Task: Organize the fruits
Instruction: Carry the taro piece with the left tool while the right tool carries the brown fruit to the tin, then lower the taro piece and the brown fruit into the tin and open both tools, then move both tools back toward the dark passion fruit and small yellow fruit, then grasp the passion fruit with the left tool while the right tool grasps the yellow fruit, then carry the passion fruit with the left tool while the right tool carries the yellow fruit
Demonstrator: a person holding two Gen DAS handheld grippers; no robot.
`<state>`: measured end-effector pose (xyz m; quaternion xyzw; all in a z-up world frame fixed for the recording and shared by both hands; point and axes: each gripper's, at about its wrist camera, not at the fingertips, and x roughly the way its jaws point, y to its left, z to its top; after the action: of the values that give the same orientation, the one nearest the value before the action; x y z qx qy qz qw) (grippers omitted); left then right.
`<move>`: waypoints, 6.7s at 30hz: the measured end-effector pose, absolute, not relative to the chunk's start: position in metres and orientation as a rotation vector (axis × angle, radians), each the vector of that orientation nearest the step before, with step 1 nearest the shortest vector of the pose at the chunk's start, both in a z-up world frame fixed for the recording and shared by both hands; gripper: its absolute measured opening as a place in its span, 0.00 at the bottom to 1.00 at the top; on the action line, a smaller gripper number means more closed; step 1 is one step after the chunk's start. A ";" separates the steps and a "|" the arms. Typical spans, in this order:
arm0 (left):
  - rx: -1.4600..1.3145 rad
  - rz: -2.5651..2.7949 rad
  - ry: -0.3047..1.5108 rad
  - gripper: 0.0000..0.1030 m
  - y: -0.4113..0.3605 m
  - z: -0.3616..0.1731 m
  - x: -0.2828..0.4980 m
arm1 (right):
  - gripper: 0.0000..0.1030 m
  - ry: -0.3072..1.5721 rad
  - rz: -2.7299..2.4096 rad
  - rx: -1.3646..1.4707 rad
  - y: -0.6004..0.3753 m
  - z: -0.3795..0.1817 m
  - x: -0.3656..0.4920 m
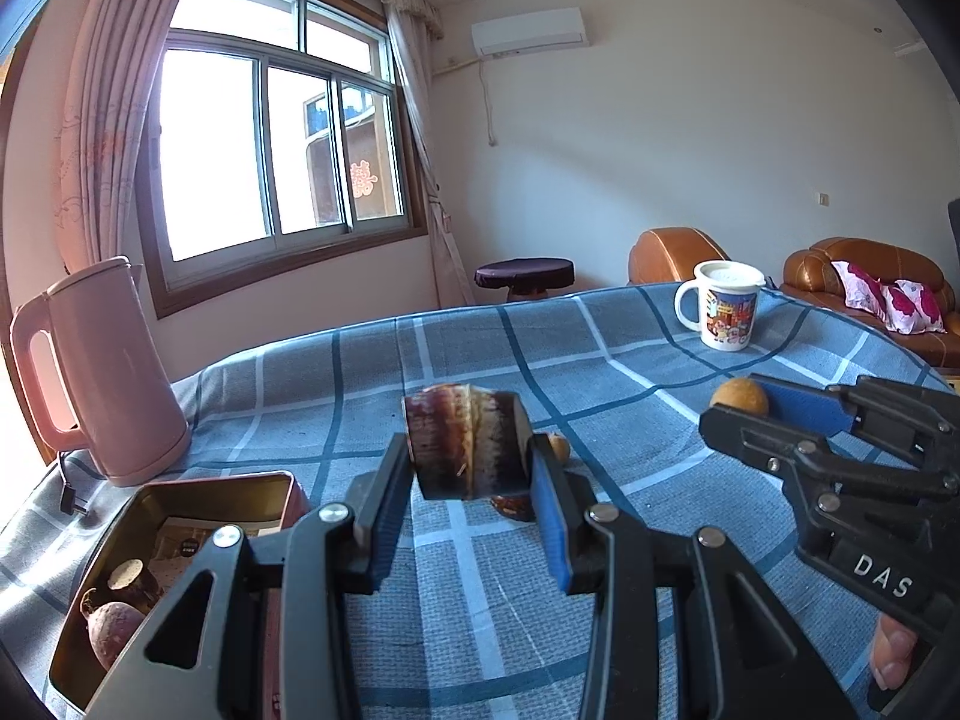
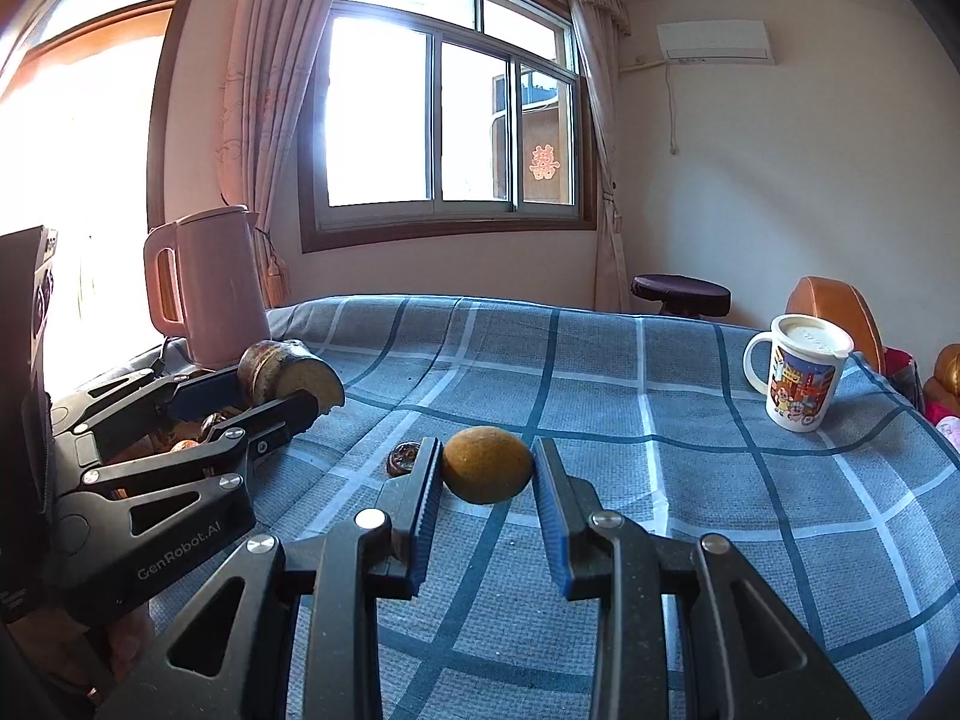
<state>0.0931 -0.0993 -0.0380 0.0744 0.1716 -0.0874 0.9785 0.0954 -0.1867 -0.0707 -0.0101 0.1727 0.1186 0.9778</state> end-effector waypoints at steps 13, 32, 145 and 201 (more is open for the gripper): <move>0.152 -0.149 0.341 0.39 -0.088 -0.036 0.085 | 0.31 0.363 0.261 -0.049 -0.173 -0.071 0.096; 0.121 -0.068 0.327 0.39 -0.048 -0.018 0.072 | 0.31 0.370 0.385 -0.090 -0.125 -0.040 0.104; 0.186 -0.069 0.660 0.81 -0.097 -0.041 0.162 | 0.61 0.641 0.107 -0.025 -0.211 -0.069 0.183; 0.094 0.023 0.749 0.38 -0.082 -0.078 0.234 | 0.29 0.821 0.286 -0.004 -0.159 -0.113 0.256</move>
<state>0.2344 -0.0816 -0.0778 0.0460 0.3657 0.0114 0.9295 0.2557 -0.1586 -0.1130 -0.0020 0.3976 0.1387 0.9070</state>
